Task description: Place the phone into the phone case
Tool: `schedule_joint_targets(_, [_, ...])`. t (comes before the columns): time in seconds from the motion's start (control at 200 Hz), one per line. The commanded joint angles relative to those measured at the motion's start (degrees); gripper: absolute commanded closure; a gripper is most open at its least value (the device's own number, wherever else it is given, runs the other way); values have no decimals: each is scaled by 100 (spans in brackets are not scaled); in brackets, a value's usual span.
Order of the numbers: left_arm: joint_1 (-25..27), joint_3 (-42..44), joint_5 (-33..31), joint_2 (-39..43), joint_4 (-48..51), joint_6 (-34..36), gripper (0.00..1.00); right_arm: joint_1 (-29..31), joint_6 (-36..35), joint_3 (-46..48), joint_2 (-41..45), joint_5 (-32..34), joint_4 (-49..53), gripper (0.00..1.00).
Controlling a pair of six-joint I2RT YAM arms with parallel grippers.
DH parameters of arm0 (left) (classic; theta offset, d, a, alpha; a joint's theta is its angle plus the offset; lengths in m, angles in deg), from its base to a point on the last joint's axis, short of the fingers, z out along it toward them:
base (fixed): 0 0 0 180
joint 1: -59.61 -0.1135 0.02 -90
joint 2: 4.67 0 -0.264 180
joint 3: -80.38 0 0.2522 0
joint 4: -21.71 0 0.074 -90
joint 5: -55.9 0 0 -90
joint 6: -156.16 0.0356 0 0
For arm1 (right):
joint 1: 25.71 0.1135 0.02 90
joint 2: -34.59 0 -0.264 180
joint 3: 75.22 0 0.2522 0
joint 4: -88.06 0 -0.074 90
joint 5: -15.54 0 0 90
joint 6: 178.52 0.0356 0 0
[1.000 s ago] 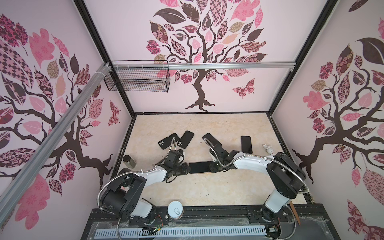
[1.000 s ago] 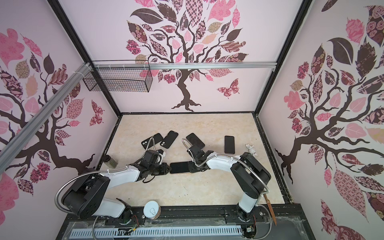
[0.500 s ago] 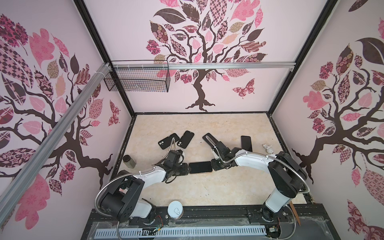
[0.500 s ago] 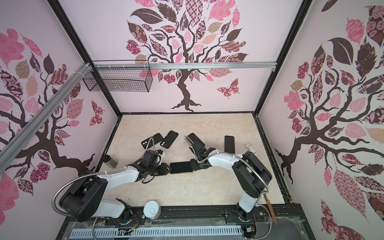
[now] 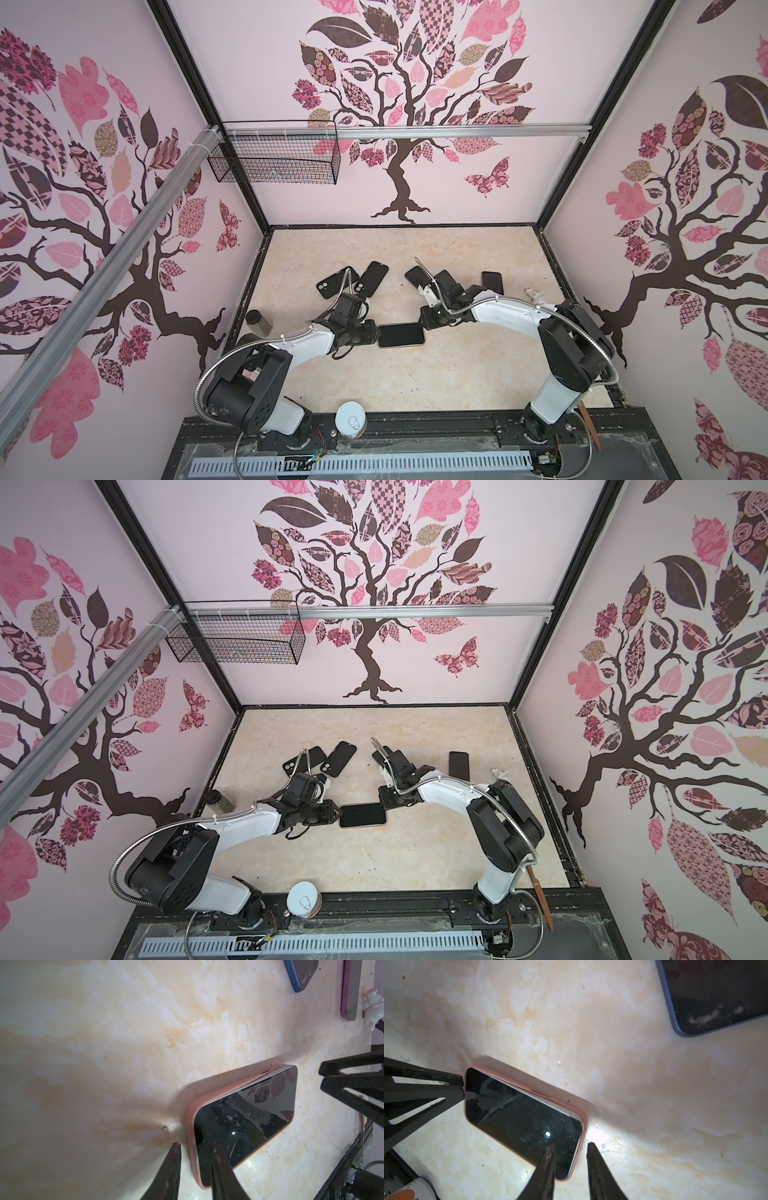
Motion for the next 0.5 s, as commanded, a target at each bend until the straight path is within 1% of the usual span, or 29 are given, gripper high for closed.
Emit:
schedule_joint_targets(0.0, [-32, -303, 103, -159, -32, 100, 74, -12, -53, -222, -226, 6, 38, 72])
schedule_joint_targets(0.165, [-33, -341, 151, -272, -41, 102, 76, -14, -53, -164, -303, 6, 19, 73])
schedule_joint_targets(0.32, [-26, -350, 165, -330, -47, 95, 78, -12, -79, -48, -411, -165, -181, 77])
schedule_joint_targets(0.495, [-29, -306, 178, -337, -95, 65, 79, -10, -27, 88, -543, -207, -253, 79])
